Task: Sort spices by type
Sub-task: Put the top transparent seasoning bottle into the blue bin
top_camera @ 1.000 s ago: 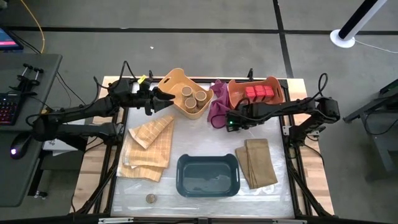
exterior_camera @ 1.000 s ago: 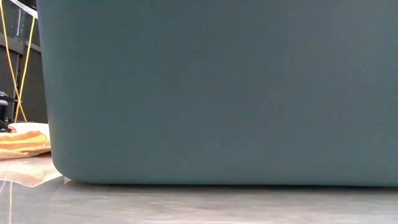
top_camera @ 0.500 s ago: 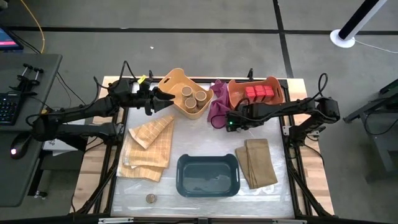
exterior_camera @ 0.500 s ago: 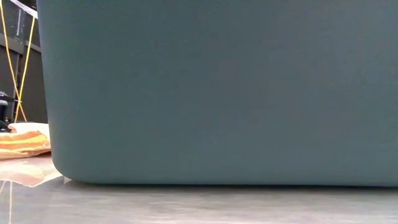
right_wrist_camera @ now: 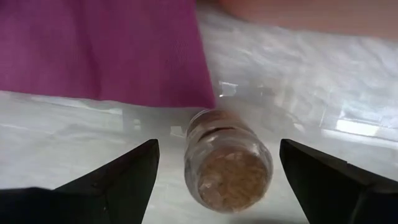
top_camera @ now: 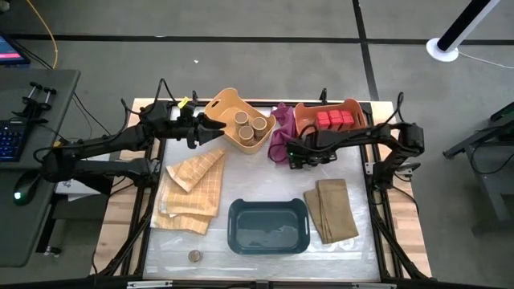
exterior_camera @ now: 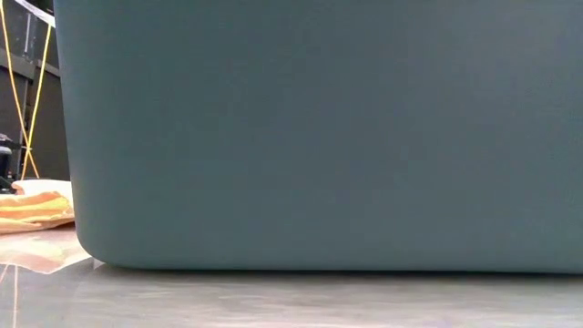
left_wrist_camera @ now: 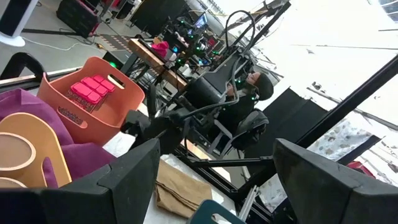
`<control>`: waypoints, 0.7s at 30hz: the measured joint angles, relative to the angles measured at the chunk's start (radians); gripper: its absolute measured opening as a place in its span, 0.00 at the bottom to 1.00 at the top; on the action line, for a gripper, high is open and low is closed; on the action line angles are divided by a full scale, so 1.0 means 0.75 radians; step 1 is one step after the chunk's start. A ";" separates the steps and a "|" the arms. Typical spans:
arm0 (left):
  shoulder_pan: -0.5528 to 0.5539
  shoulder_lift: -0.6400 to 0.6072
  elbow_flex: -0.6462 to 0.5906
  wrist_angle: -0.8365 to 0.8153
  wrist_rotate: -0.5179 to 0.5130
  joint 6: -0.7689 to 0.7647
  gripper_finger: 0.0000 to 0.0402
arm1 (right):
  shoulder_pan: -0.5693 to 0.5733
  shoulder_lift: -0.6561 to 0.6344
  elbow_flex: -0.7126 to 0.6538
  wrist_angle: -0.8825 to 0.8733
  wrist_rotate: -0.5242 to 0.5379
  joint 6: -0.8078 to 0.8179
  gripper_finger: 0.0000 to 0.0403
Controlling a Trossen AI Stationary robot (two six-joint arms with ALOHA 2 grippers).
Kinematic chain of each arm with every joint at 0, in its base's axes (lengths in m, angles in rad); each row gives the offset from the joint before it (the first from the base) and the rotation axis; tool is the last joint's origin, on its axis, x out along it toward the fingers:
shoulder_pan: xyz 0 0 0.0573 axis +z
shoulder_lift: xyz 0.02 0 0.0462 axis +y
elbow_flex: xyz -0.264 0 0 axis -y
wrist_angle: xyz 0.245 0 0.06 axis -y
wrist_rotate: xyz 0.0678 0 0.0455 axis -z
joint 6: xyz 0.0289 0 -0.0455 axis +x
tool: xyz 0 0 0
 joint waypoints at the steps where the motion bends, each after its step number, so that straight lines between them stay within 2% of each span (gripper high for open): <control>1: 0.000 0.000 0.000 0.000 0.000 0.000 0.75 | 0.000 0.005 0.001 0.001 0.000 -0.007 0.82; 5: 0.000 0.000 0.000 -0.001 0.000 0.000 0.75 | 0.000 0.016 0.002 0.003 0.024 -0.014 0.80; 8: 0.000 0.000 0.000 -0.001 0.000 0.000 0.75 | 0.000 0.016 0.002 0.002 0.026 -0.015 0.73; 15: 0.000 0.000 0.000 -0.001 0.000 0.001 0.75 | -0.002 0.015 0.003 -0.011 0.022 -0.042 0.43; 21: 0.000 0.000 0.000 0.000 0.000 0.002 0.75 | 0.057 -0.077 0.049 -0.112 0.033 -0.138 0.42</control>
